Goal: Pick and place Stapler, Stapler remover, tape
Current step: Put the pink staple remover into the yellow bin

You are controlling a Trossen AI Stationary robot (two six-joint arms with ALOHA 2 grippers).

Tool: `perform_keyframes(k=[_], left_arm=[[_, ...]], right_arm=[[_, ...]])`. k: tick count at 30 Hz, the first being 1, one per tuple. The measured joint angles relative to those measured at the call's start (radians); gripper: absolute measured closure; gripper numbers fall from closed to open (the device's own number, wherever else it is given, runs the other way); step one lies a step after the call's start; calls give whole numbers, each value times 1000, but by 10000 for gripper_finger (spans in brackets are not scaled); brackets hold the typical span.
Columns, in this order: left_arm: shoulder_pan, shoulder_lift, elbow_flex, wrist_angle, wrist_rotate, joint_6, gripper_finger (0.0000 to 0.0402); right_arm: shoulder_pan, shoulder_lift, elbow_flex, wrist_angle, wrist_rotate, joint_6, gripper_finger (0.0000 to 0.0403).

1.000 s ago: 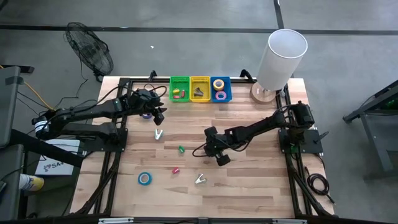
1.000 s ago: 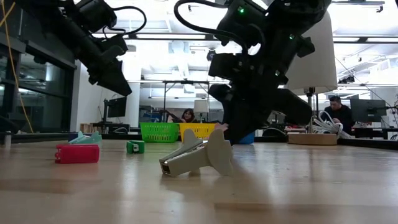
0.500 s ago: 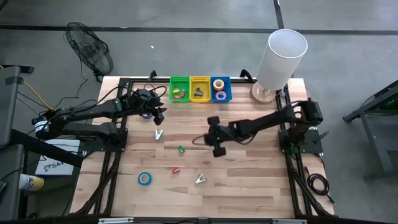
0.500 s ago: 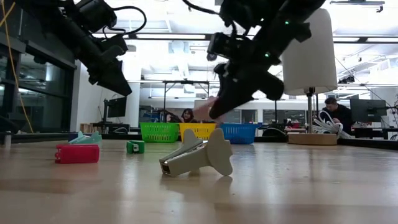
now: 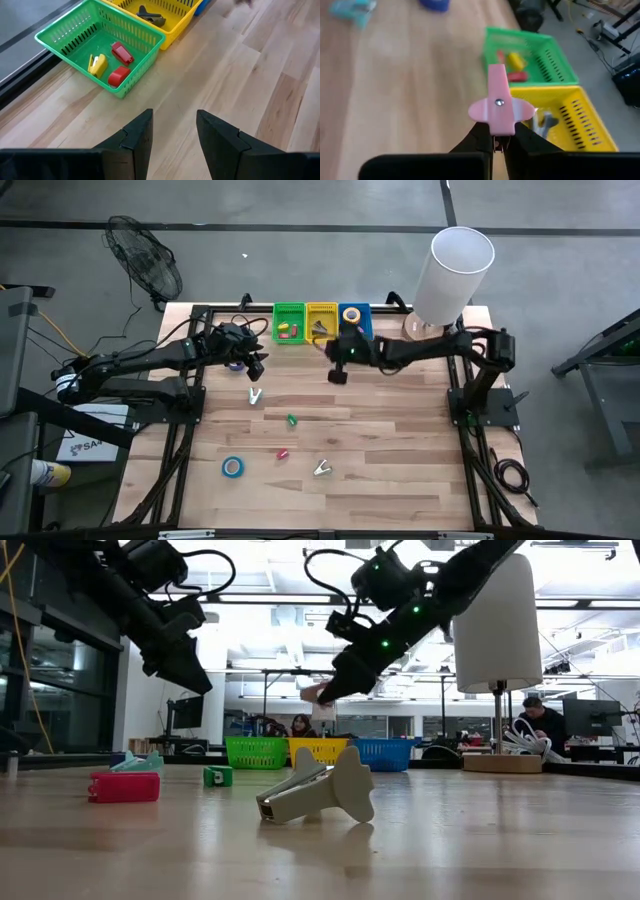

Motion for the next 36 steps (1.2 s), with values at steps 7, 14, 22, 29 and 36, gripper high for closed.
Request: perform_keyframes(k=[7,14,22,29,36], left_arm=[[0,0,0,0,0,0,252],[0,0,0,6,2,0,252],[0,0,1,6,6,0,252],[0,0,1,4,17,0,252],[0,0,1,3,17,0,252]], right_arm=[[-139,10,0,114,-149,55,371],[-231,58,0,173,-224,127,390],[-275,131,0,243,-256,197,372],[-280,156,0,226,-272,225,372],[-280,155,0,199,-271,229,357]])
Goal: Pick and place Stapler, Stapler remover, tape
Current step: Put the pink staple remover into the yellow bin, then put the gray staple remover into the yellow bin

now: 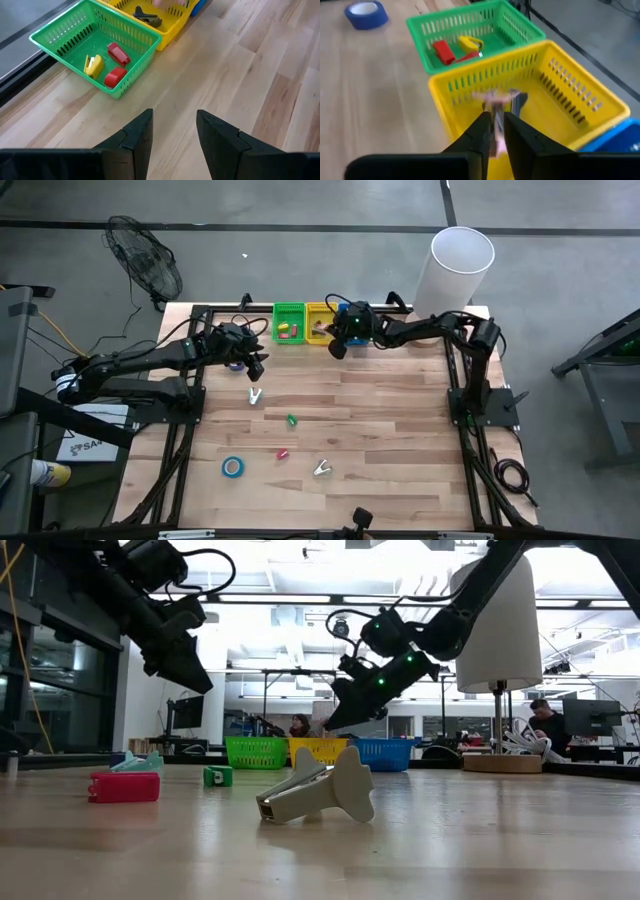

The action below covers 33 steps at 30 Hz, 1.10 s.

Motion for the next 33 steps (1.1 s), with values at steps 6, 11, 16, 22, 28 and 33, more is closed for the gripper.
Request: perform_keyframes(k=[6,11,16,22,28,33], left_arm=[[0,0,0,0,8,0,252],[0,0,0,-1,9,0,252],[0,0,0,-5,9,0,252],[0,0,0,-5,10,16,252],[0,0,0,-4,10,16,252],[0,0,-1,-5,10,15,252]], right_arm=[[0,0,0,-33,36,13,316],[3,-16,0,-41,36,6,287],[3,-64,0,-59,5,5,274],[34,-142,0,-147,-50,-49,272],[121,-200,0,-278,-73,-150,272],[225,-207,0,-371,-58,-237,272]])
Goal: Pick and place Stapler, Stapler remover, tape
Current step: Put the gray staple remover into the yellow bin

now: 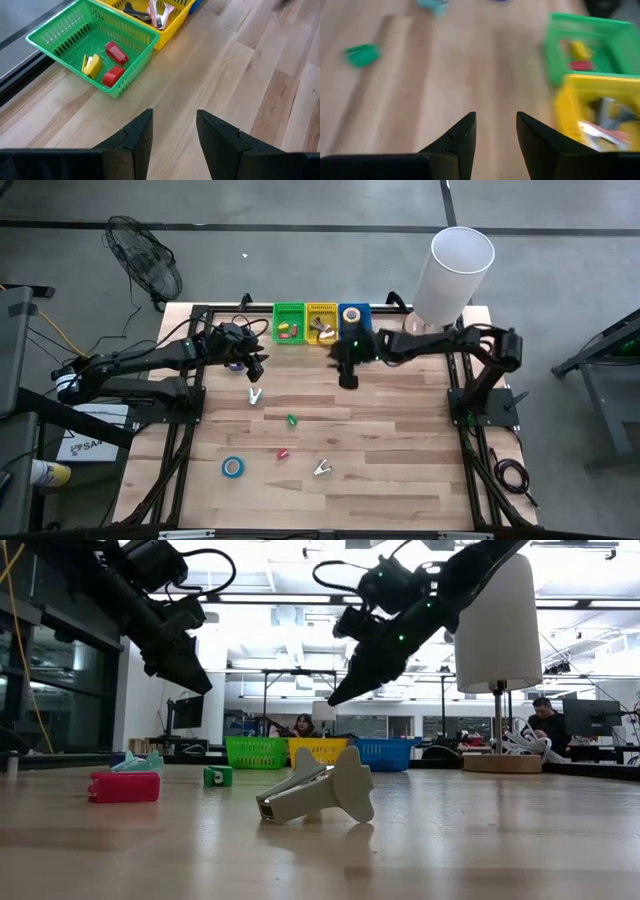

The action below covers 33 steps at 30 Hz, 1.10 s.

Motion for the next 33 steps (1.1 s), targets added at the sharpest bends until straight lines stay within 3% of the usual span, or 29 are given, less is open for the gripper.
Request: perform_keyframes(k=[8,11,18,25,33], left_arm=[[0,0,0,0,24,0,252],[0,0,0,0,27,-1,252],[0,0,0,0,27,-4,252],[0,0,0,0,27,-9,252],[0,0,0,-4,54,-11,252]], right_arm=[[194,1,0,-86,-34,-29,263],[272,2,0,-88,-38,-28,240],[433,9,0,-80,61,-30,174],[538,81,0,-6,133,-55,147],[591,159,-1,128,136,-27,141]])
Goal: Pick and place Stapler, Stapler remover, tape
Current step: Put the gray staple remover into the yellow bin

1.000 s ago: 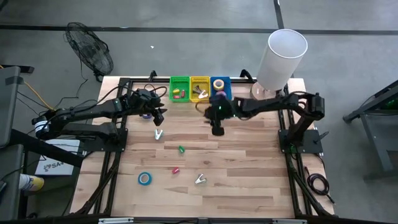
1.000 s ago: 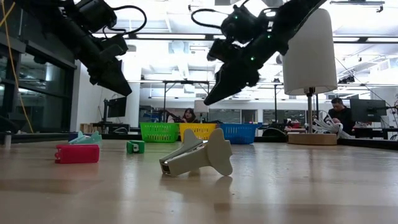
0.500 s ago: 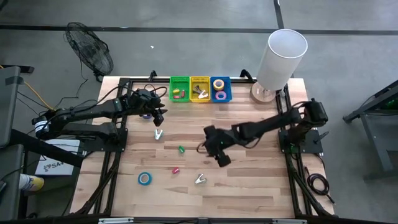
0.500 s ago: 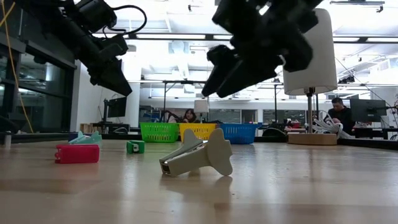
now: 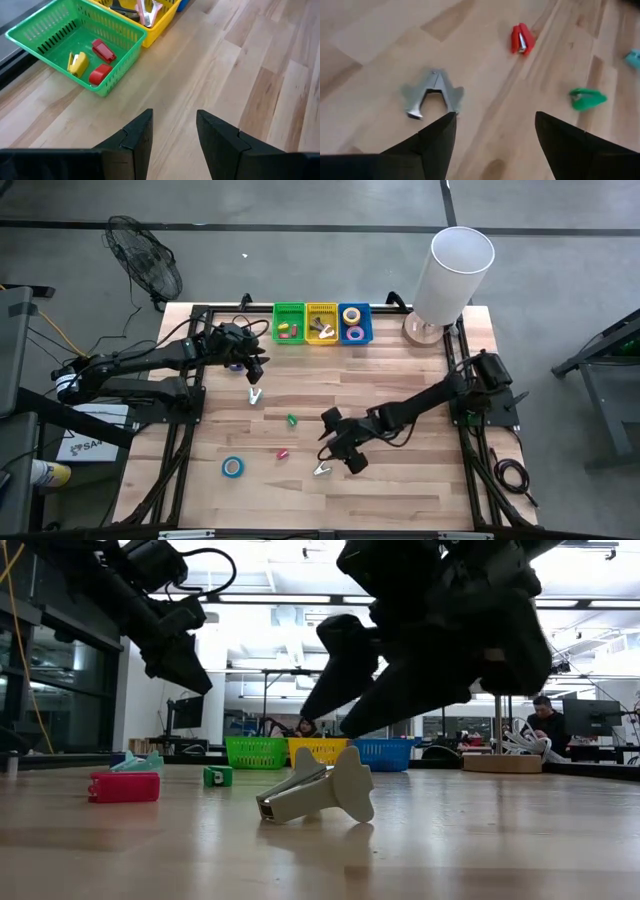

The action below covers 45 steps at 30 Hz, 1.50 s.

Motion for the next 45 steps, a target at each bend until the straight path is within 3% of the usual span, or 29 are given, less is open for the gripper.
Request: perform_keyframes(k=[5,15,21,28,38,45], left_arm=[[0,0,0,-3,0,0,252],[0,0,0,-3,0,0,252],[0,0,0,-3,-1,0,252],[0,0,0,-3,-1,0,252],[0,0,0,-3,-1,-9,252],[0,0,0,-11,-1,-15,252]], right_arm=[[1,0,0,-1,38,139,141],[5,0,0,5,51,244,138],[28,0,0,-22,83,294,98],[83,0,0,-24,50,259,46],[117,28,0,-8,89,233,43],[117,96,0,98,81,184,42]])
